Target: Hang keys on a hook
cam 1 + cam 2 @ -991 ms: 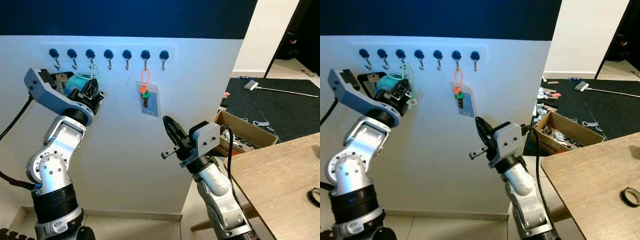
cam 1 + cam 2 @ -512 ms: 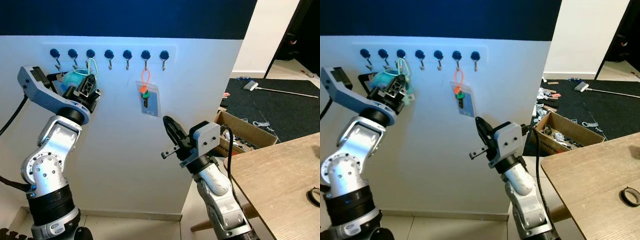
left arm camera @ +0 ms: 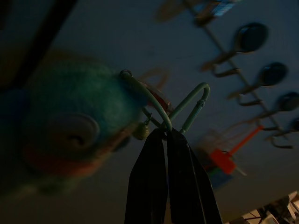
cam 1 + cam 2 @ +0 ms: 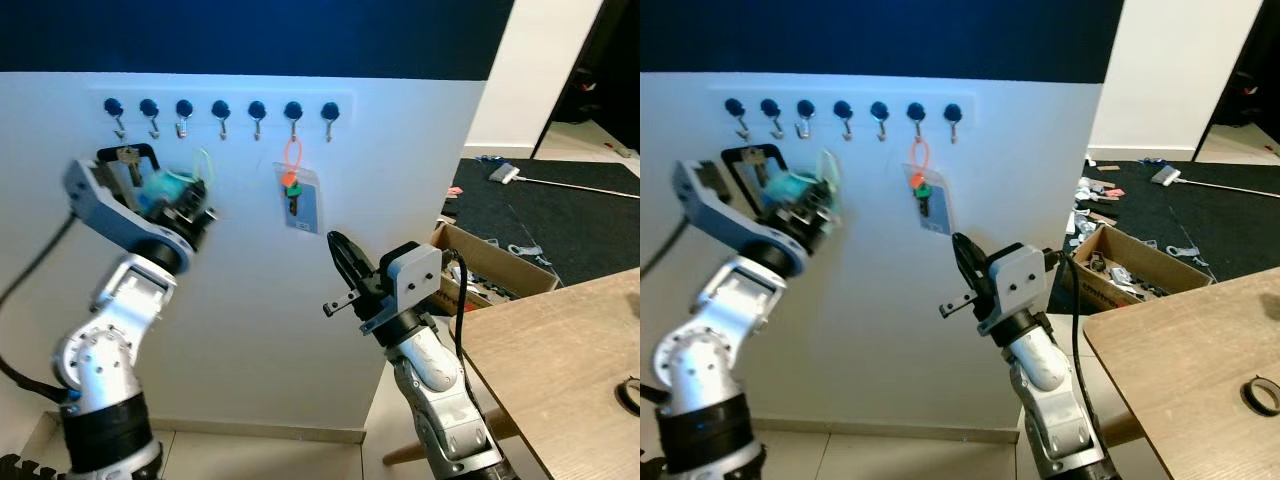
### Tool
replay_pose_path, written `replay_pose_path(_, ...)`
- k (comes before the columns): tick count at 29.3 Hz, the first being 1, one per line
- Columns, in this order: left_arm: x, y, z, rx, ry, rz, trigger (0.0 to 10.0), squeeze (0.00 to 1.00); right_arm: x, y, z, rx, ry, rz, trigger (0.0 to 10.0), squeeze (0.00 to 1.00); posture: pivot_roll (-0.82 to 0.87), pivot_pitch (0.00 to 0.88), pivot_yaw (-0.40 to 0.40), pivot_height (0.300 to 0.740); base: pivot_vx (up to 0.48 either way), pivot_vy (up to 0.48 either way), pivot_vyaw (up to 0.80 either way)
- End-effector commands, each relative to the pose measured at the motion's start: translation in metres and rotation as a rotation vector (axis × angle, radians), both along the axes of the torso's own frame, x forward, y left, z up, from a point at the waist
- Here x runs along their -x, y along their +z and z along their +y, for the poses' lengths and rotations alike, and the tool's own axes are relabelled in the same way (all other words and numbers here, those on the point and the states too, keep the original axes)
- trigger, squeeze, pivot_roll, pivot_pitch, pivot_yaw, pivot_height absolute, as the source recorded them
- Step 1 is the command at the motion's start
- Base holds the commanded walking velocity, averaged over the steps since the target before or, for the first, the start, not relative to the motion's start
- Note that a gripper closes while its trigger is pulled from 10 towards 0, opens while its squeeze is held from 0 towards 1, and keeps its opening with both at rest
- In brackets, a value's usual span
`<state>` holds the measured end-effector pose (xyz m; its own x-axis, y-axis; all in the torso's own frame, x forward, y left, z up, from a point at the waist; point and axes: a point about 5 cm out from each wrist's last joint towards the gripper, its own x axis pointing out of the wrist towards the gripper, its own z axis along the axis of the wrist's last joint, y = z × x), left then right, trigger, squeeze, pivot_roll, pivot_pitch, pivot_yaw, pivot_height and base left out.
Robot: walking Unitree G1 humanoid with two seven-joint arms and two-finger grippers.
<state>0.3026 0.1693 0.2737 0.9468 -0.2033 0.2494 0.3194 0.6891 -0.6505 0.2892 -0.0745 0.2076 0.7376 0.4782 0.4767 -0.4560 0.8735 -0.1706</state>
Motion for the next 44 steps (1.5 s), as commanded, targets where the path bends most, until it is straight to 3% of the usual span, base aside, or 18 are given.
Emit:
replay_pose_path(1,0.005,0.005,-0.003,0.000,-0.025,-0.028,10.0,0.00,0.000,-0.001,-0.001,0.000,-0.006,0.005,10.0,0.00,0.18,0.086,0.037,0.740,0.000,0.000,0.00)
replay_pose_path(12,0.005,0.023,0.016,0.015,0.049,-0.092,10.0,0.00,-0.001,-0.002,-0.001,0.004,-0.001,0.008,10.0,0.00,0.19,0.086,0.030,0.740,0.000,0.000,0.00)
replay_pose_path(18,-0.003,0.028,0.028,0.009,0.114,-0.089,10.0,0.00,-0.001,-0.001,0.000,0.004,0.003,0.008,10.0,0.00,0.18,0.086,0.028,0.740,0.000,0.000,0.00)
replay_pose_path(44,-0.016,0.036,0.020,0.036,0.088,-0.104,10.0,0.00,0.000,-0.002,0.001,0.006,0.002,0.011,10.0,0.00,0.18,0.087,0.032,0.740,0.000,0.000,0.00)
